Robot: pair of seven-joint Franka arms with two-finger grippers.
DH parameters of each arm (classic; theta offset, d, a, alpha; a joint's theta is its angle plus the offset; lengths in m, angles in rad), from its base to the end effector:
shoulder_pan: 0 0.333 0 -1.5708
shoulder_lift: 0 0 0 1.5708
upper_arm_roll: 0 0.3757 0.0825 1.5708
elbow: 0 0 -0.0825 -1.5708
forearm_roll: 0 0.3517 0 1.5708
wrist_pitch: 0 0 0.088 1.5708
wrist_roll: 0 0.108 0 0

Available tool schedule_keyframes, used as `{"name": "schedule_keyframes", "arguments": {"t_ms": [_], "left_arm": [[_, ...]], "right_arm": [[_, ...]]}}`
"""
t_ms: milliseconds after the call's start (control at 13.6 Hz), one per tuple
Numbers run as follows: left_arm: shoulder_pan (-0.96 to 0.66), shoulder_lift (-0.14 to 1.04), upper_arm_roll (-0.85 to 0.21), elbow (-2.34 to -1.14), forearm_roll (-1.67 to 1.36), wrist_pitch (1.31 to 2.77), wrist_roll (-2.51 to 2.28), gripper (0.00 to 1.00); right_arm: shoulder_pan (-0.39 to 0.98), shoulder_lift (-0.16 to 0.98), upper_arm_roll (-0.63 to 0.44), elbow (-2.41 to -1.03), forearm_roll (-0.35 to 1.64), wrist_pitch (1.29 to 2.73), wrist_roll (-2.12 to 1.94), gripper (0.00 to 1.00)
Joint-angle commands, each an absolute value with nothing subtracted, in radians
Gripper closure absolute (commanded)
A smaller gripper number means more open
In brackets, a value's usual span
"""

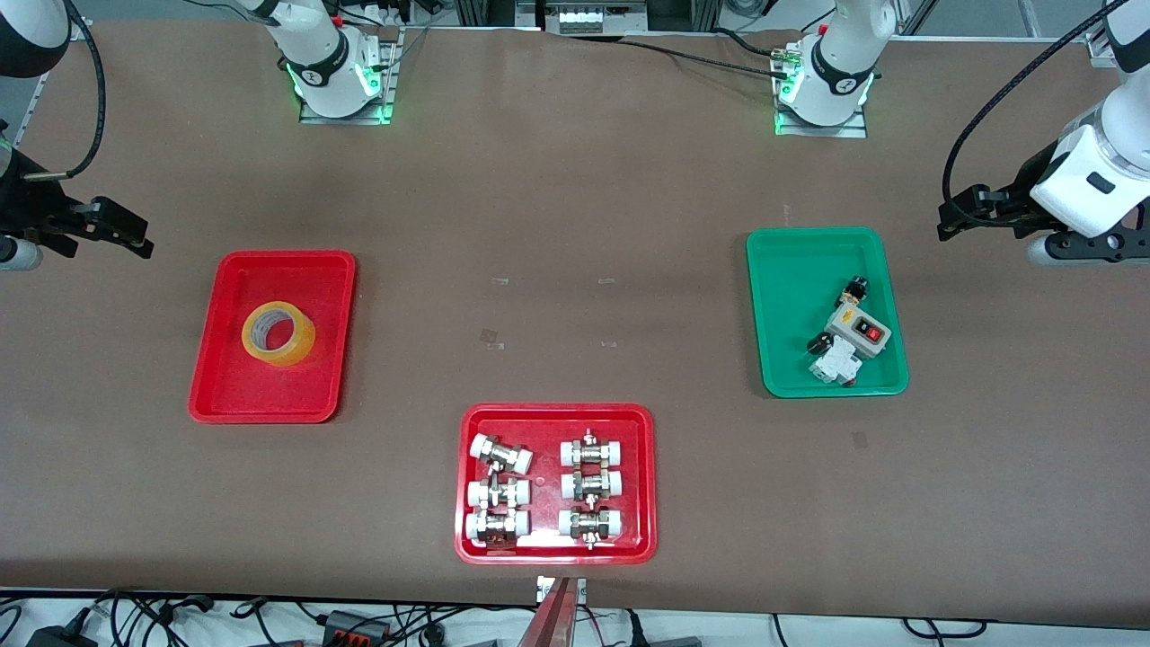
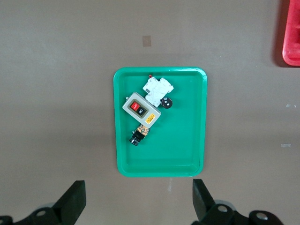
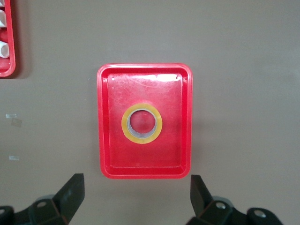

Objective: Left arm passes tape to right arm into tray

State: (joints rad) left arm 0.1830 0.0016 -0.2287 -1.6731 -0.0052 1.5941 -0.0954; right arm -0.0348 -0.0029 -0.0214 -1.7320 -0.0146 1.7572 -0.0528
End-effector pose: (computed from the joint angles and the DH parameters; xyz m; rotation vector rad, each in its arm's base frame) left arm 0.5199 -0.0242 0.6394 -3.1379 -0.0785 0.1268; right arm 0.5318 -0.0312 0.6295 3.1255 -0.0014 0.0426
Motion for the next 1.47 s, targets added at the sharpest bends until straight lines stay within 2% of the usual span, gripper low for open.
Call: {"name": "schedule_keyframes", "arguments": {"t_ms": [0,1395], "left_arm": [[0.190,-0.015,-0.233,-1.677,-0.006,1.586,-0.083,0.00],[0.184,-0.014,-0.235,-1.677,-0.005,1.591,-0.081,0.00]], "right_arm": [[-0.045,-0.029,-0.012,-1.758,-0.023,1.747,-0.066,0.00],[-0.044,-0.054,-0.014,-1.758,-0.009,1.721,-0.049,0.00]]}}
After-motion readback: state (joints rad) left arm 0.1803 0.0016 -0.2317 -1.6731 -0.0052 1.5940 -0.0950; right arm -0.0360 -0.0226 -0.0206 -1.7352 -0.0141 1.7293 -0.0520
